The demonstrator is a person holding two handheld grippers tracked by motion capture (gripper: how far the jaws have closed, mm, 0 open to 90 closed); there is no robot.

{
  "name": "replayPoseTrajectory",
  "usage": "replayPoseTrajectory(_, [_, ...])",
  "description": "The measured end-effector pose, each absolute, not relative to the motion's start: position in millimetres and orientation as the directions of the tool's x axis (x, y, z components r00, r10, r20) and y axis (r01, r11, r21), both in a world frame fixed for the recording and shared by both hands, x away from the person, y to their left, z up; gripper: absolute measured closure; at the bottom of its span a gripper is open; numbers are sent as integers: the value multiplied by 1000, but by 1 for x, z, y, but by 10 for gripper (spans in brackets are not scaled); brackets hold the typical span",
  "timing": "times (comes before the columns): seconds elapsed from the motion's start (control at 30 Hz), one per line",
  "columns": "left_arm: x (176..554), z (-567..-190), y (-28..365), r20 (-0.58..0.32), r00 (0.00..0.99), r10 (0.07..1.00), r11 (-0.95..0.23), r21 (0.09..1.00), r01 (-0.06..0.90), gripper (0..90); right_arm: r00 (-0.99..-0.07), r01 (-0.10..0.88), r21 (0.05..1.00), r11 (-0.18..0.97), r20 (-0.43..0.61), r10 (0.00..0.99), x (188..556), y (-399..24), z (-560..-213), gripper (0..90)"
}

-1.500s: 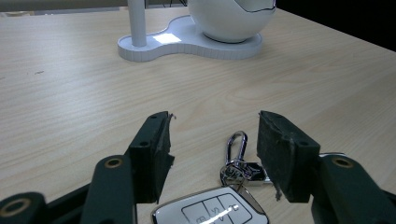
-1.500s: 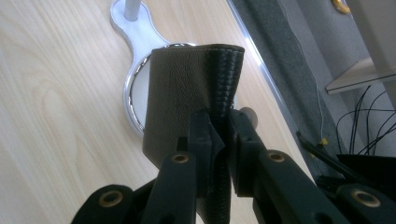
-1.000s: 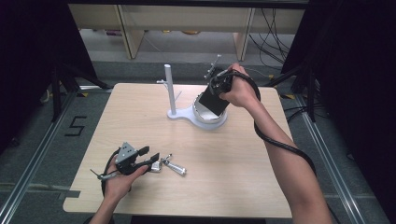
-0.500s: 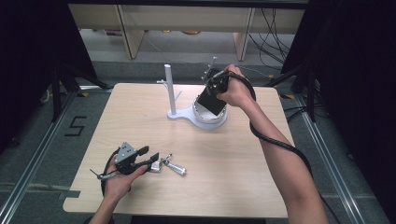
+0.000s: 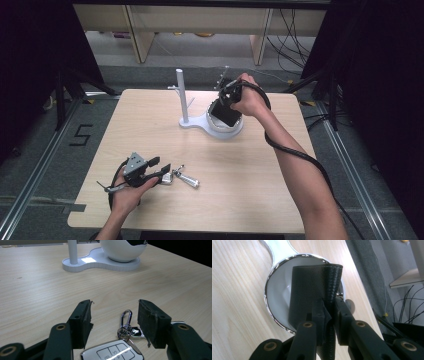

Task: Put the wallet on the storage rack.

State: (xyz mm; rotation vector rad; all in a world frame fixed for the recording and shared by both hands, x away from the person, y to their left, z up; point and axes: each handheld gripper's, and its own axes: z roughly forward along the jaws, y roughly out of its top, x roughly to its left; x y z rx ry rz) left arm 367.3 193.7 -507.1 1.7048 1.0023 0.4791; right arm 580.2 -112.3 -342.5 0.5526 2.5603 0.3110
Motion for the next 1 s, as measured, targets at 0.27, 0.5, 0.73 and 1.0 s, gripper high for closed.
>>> replayPoseTrajectory(0.27, [367, -507, 194, -155, 569, 808, -97, 917, 387, 440, -809, 326, 333, 885, -385, 444, 590, -115, -356, 782])
replayPoseTrajectory(0.5, [367, -508, 194, -156, 571, 806, -98, 916, 388, 440, -793, 384, 402, 831, -319, 520, 596, -118, -358, 630])
replayPoseTrajectory(0.73, [367, -508, 194, -156, 572, 805, -98, 917, 388, 440, -765, 423, 470, 775, -272, 583, 593, -127, -358, 547])
replayPoseTrajectory(1.0, [367, -508, 191, -153, 577, 803, -106, 915, 390, 440, -756, 443, 477, 759, -256, 602, 588, -139, -353, 688])
